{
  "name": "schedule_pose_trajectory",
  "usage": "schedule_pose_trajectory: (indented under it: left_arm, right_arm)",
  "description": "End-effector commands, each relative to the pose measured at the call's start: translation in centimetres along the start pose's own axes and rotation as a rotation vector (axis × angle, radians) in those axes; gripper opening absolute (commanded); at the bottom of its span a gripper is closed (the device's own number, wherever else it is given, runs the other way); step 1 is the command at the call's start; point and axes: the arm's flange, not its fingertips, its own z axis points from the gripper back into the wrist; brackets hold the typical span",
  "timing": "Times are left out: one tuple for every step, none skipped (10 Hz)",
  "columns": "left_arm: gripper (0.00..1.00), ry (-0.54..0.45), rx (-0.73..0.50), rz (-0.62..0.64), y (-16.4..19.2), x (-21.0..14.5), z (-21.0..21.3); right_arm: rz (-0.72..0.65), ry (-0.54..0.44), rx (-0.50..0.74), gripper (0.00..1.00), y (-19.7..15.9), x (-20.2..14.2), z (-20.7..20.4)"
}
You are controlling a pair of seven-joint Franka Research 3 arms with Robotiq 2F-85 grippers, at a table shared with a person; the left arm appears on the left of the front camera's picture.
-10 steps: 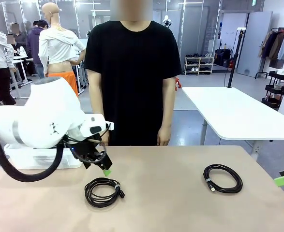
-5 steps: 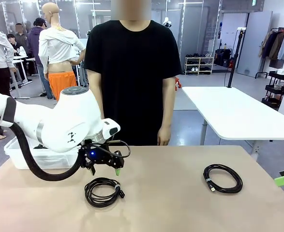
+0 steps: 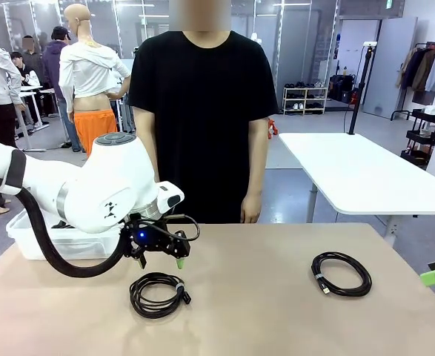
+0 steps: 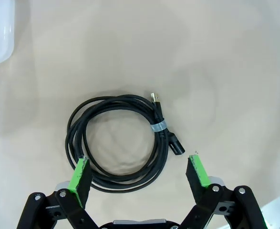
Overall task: Organize and store the cables.
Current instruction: Place the USB Extension Cable into the Organizing box.
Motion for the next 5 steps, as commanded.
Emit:
schedule_pose_trajectory:
  left_arm:
    - [1.00,0.000,0.000,0.000,0.0,0.0,0.0]
    - [1.00,0.036,0.022,0.109,-1.2,0.4,-0.9]
    - [1.00,0.075,0.037,0.192,-2.2,0.8,-2.0]
    - [1.00,0.082,0.054,0.239,-2.6,1.1,-2.8]
    - [1.00,0.106,0.055,0.267,-2.7,1.3,-3.4]
  right_arm:
    - [-0.003,-0.012,-0.012,1.00,-0.1,0.1,-0.1]
    - [-0.003,-0.012,-0.012,1.00,-0.1,0.1,-0.1]
    - [-0.003,-0.012,-0.012,1.00,-0.1,0.1,-0.1]
    - [-0.003,-0.012,-0.012,1.00,-0.1,0.1,-0.1]
    - [-0.003,-0.012,-0.012,1.00,-0.1,0.1,-0.1]
